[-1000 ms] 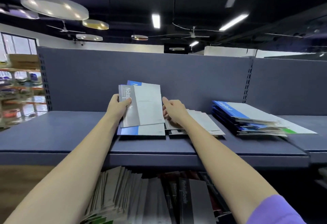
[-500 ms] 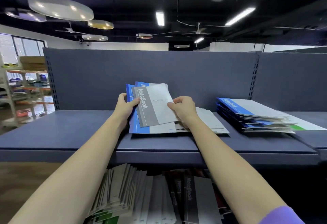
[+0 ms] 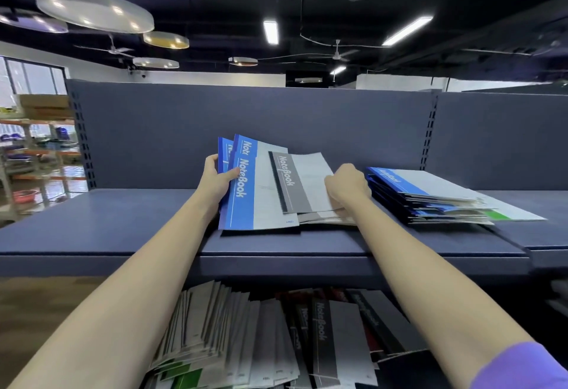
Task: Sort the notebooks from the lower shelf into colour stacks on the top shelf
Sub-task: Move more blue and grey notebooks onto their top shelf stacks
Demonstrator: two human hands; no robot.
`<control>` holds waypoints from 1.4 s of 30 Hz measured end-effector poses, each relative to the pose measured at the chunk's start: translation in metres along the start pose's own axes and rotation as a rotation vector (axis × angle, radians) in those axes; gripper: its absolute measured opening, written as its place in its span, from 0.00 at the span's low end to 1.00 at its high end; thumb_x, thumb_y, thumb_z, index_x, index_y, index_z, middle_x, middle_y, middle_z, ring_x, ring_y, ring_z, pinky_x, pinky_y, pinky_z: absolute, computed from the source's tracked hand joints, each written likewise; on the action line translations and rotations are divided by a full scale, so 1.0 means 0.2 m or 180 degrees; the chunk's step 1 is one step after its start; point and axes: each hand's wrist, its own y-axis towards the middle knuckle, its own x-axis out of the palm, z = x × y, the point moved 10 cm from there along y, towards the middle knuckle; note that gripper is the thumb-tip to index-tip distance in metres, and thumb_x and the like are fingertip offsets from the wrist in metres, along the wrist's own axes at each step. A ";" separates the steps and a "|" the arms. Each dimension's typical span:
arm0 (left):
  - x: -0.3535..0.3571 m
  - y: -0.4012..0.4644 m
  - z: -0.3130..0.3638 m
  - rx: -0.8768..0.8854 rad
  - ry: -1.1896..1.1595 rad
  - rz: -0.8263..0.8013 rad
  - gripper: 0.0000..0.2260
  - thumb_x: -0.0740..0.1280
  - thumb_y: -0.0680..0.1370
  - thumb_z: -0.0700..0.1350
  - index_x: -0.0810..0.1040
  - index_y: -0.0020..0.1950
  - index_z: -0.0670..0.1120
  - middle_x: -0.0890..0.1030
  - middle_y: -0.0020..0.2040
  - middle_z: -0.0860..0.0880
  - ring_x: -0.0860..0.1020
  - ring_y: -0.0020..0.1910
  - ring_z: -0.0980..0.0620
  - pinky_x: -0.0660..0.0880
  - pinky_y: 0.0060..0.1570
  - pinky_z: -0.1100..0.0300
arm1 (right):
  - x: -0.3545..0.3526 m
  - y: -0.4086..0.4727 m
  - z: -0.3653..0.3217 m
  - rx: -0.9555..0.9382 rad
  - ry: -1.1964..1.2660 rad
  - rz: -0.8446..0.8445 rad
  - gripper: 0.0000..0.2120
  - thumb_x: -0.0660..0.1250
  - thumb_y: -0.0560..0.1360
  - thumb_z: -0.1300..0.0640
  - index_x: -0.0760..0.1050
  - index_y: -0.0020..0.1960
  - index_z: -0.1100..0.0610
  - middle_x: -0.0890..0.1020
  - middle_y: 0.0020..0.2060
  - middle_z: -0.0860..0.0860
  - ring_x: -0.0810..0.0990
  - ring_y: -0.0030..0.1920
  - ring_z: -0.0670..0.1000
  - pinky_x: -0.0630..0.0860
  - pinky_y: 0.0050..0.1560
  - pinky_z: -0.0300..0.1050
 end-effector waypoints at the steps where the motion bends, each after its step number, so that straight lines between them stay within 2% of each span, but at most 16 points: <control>1: -0.01 0.00 0.01 0.0043 -0.0007 0.0029 0.17 0.66 0.81 0.42 0.63 0.65 0.51 0.81 0.51 0.50 0.83 0.41 0.51 0.78 0.36 0.56 | 0.01 0.00 0.02 -0.0009 -0.0153 -0.0010 0.06 0.61 0.76 0.56 0.69 0.51 0.57 0.77 0.50 0.54 0.75 0.49 0.59 0.69 0.47 0.47; 4: -0.02 0.02 0.01 0.0064 -0.0046 0.0056 0.17 0.66 0.81 0.41 0.63 0.65 0.51 0.80 0.51 0.50 0.82 0.41 0.50 0.77 0.35 0.56 | 0.06 -0.02 0.06 -0.0159 -0.0544 0.0045 0.08 0.61 0.75 0.55 0.70 0.50 0.58 0.79 0.56 0.59 0.76 0.56 0.62 0.70 0.48 0.49; 10: -0.13 0.02 0.02 0.0076 -0.0412 0.0472 0.16 0.65 0.81 0.38 0.63 0.64 0.49 0.77 0.50 0.51 0.80 0.41 0.52 0.75 0.35 0.58 | 0.09 -0.03 0.05 -0.0116 -0.1119 0.0106 0.15 0.61 0.78 0.57 0.70 0.64 0.60 0.72 0.64 0.59 0.73 0.62 0.61 0.73 0.55 0.52; 13: -0.14 0.01 0.02 0.0057 -0.0561 0.0481 0.16 0.65 0.80 0.38 0.63 0.64 0.50 0.77 0.50 0.52 0.79 0.42 0.52 0.75 0.37 0.57 | 0.08 -0.04 0.02 -0.0155 -0.1404 0.0071 0.17 0.61 0.78 0.59 0.70 0.67 0.60 0.71 0.65 0.59 0.73 0.62 0.61 0.73 0.56 0.50; 16: -0.09 0.01 0.04 0.0121 -0.0432 0.0317 0.17 0.66 0.80 0.39 0.64 0.64 0.49 0.78 0.52 0.50 0.80 0.42 0.52 0.75 0.37 0.58 | 0.08 -0.05 -0.04 -0.0382 -0.1581 -0.0014 0.16 0.60 0.77 0.61 0.73 0.64 0.58 0.76 0.62 0.58 0.75 0.63 0.60 0.71 0.58 0.50; 18: -0.05 0.01 0.04 0.0117 -0.0342 0.0192 0.18 0.67 0.80 0.40 0.64 0.66 0.48 0.79 0.53 0.49 0.81 0.43 0.51 0.76 0.37 0.57 | 0.08 -0.06 -0.10 -0.0597 -0.1286 0.0015 0.12 0.58 0.77 0.60 0.74 0.59 0.57 0.79 0.58 0.58 0.76 0.60 0.61 0.70 0.57 0.51; 19: -0.03 0.01 0.03 0.0087 -0.0351 0.0148 0.18 0.67 0.80 0.40 0.64 0.67 0.47 0.79 0.55 0.48 0.81 0.43 0.51 0.76 0.38 0.57 | 0.09 -0.06 -0.12 -0.0650 -0.0867 0.0000 0.10 0.57 0.79 0.58 0.75 0.55 0.57 0.81 0.54 0.57 0.77 0.57 0.61 0.71 0.56 0.51; 21: 0.00 0.01 0.01 -0.0078 -0.0577 0.0117 0.19 0.67 0.80 0.42 0.65 0.69 0.45 0.80 0.56 0.46 0.81 0.44 0.49 0.77 0.39 0.54 | 0.10 -0.07 -0.17 -0.0613 0.0490 -0.0259 0.15 0.55 0.82 0.51 0.75 0.47 0.59 0.84 0.42 0.54 0.80 0.46 0.56 0.73 0.46 0.47; 23: 0.05 0.00 0.01 -0.0295 -0.0794 0.0129 0.17 0.67 0.81 0.44 0.66 0.67 0.46 0.81 0.52 0.46 0.82 0.41 0.48 0.77 0.36 0.54 | 0.11 -0.10 -0.22 -0.0366 0.1787 -0.0711 0.20 0.55 0.83 0.47 0.75 0.43 0.59 0.80 0.30 0.49 0.76 0.32 0.50 0.68 0.34 0.43; 25: 0.13 0.00 0.04 -0.0344 -0.0793 0.0104 0.16 0.67 0.81 0.44 0.66 0.66 0.45 0.81 0.50 0.47 0.81 0.39 0.49 0.76 0.32 0.56 | 0.07 -0.12 -0.30 -0.0355 0.2277 -0.0934 0.20 0.56 0.82 0.45 0.74 0.42 0.58 0.76 0.27 0.49 0.71 0.29 0.50 0.64 0.33 0.43; 27: 0.23 0.01 0.10 -0.0234 -0.0738 0.0037 0.18 0.67 0.80 0.42 0.66 0.68 0.43 0.82 0.53 0.45 0.82 0.40 0.49 0.77 0.31 0.58 | 0.00 -0.10 -0.31 -0.0343 0.2453 -0.0933 0.21 0.58 0.81 0.43 0.78 0.45 0.59 0.82 0.34 0.49 0.77 0.34 0.51 0.69 0.37 0.44; 29: 0.35 0.02 0.16 -0.0148 -0.0735 -0.0039 0.20 0.68 0.79 0.41 0.66 0.69 0.42 0.81 0.58 0.43 0.83 0.42 0.49 0.78 0.30 0.59 | -0.06 -0.04 -0.23 -0.0173 0.2707 -0.0881 0.16 0.66 0.79 0.46 0.80 0.47 0.60 0.84 0.39 0.50 0.81 0.37 0.52 0.74 0.40 0.43; 31: 0.47 0.01 0.21 -0.0097 -0.0714 -0.0085 0.21 0.68 0.79 0.40 0.65 0.69 0.42 0.81 0.57 0.45 0.82 0.41 0.50 0.77 0.30 0.59 | -0.16 0.02 -0.11 -0.0152 0.2462 -0.0658 0.11 0.74 0.74 0.53 0.77 0.37 0.57 0.80 0.33 0.51 0.78 0.32 0.54 0.73 0.36 0.43; 34: 0.69 -0.03 0.24 -0.0129 -0.0723 -0.0259 0.20 0.68 0.79 0.38 0.63 0.66 0.46 0.79 0.53 0.49 0.81 0.42 0.51 0.76 0.31 0.58 | -0.32 0.13 0.09 0.0023 0.1840 -0.0324 0.17 0.78 0.68 0.56 0.72 0.28 0.55 0.74 0.26 0.51 0.70 0.29 0.54 0.68 0.35 0.43; 38: 0.96 -0.07 0.18 -0.0387 -0.0922 -0.0478 0.19 0.68 0.80 0.41 0.64 0.66 0.50 0.80 0.56 0.49 0.83 0.46 0.48 0.81 0.35 0.51 | -0.49 0.26 0.37 0.0441 0.1688 -0.0117 0.13 0.79 0.68 0.58 0.77 0.41 0.64 0.81 0.35 0.58 0.76 0.35 0.55 0.73 0.40 0.48; 42: 1.16 -0.09 0.15 -0.0500 -0.1031 -0.0582 0.18 0.67 0.80 0.39 0.64 0.65 0.51 0.79 0.56 0.48 0.82 0.48 0.47 0.81 0.36 0.50 | -0.66 0.34 0.53 0.0522 0.1434 0.0137 0.13 0.74 0.73 0.60 0.70 0.39 0.59 0.76 0.32 0.54 0.73 0.36 0.54 0.68 0.39 0.44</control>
